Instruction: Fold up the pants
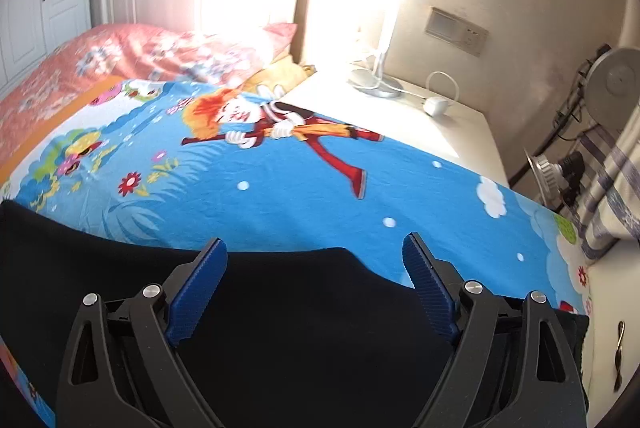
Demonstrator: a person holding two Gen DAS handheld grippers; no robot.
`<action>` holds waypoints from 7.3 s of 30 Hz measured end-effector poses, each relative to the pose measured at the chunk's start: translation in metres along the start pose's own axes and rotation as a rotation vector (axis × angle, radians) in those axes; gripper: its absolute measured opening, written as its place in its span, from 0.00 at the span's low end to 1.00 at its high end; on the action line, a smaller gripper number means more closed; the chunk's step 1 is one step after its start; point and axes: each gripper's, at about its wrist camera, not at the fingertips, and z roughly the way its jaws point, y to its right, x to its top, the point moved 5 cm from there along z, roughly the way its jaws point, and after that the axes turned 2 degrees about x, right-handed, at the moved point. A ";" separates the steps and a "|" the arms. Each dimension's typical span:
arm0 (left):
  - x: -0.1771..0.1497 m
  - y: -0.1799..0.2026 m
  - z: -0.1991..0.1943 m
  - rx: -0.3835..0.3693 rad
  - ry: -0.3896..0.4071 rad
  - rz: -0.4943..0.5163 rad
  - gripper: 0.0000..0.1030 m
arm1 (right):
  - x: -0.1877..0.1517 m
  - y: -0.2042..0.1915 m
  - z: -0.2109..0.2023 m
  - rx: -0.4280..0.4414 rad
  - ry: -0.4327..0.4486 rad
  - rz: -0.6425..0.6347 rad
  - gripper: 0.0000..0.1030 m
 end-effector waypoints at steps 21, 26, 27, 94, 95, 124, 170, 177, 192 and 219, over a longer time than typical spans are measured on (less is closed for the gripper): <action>-0.075 0.527 -0.270 -0.966 0.162 0.638 0.48 | -0.150 0.296 -0.068 -0.170 -0.091 0.411 0.61; -0.132 0.655 -0.263 -1.007 0.005 0.802 0.48 | -0.191 0.289 -0.086 -0.248 -0.141 0.362 0.61; -0.142 0.671 -0.252 -0.953 -0.015 0.837 0.48 | -0.202 0.289 -0.078 -0.276 -0.195 0.335 0.61; -0.035 0.004 -0.011 -0.318 0.100 0.173 0.02 | -0.083 -0.186 0.038 0.185 -0.181 -0.219 0.87; -0.031 -0.004 -0.019 -0.285 0.132 0.135 0.04 | -0.083 -0.185 0.038 0.185 -0.183 -0.216 0.88; -0.143 -0.115 -0.022 -0.810 -0.116 -0.869 0.47 | -0.027 -0.387 0.061 0.448 -0.238 -0.476 0.55; -0.190 0.284 -0.187 -0.016 0.536 0.886 0.15 | -0.077 -0.126 0.006 0.702 -0.546 0.314 0.91; -0.154 0.249 -0.219 -0.112 0.597 0.707 0.12 | -0.067 -0.170 0.019 0.869 -0.672 0.328 0.91; -0.172 0.355 -0.247 -0.235 0.707 0.829 0.11 | -0.051 -0.097 0.025 0.763 -0.552 0.171 0.28; -0.087 0.145 -0.126 -0.682 0.086 0.062 0.25 | -0.078 -0.091 -0.028 0.177 -0.090 -0.137 0.69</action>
